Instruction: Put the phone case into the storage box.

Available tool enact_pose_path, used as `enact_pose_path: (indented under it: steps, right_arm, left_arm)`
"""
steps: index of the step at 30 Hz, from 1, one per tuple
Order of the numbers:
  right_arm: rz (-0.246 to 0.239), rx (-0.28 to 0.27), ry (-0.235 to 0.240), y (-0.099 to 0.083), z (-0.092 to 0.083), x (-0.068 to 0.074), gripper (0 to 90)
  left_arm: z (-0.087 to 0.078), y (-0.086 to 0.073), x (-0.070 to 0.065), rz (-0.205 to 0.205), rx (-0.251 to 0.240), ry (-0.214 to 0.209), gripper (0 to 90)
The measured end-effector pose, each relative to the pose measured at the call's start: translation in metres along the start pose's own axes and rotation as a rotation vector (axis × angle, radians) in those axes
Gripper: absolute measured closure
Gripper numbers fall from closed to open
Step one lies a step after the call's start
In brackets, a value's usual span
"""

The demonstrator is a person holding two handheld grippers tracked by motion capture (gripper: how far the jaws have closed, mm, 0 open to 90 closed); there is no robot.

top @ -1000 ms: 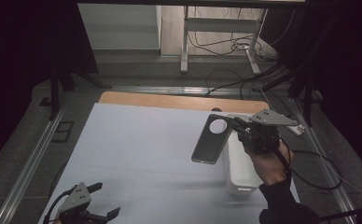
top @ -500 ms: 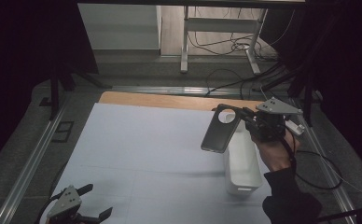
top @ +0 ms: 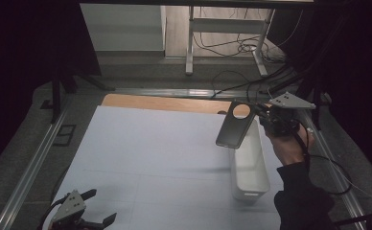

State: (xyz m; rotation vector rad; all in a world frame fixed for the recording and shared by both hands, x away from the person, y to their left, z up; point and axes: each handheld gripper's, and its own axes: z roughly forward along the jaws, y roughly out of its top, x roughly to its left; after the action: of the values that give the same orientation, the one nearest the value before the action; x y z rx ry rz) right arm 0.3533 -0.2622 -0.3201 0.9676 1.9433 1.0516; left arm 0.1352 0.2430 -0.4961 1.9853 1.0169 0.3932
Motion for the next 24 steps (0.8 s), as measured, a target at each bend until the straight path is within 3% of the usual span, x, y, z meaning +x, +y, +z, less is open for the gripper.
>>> enact_pose_path:
  steps: [15,20,24]
  right_arm:
    - [-0.026,-0.001,-0.072,-0.001,0.015,-0.031,79.6]
    - [-0.055,0.006,-0.111,-0.002,0.023,-0.040,79.7]
    - [-0.060,0.000,-0.115,-0.004,0.027,-0.045,79.7]
  left_arm:
    - [0.001,0.000,-0.001,0.005,0.010,0.004,0.0]
    - [0.001,0.001,-0.001,0.006,0.011,0.004,0.0]
    - [0.002,0.001,-0.001,0.008,0.016,0.003,0.0]
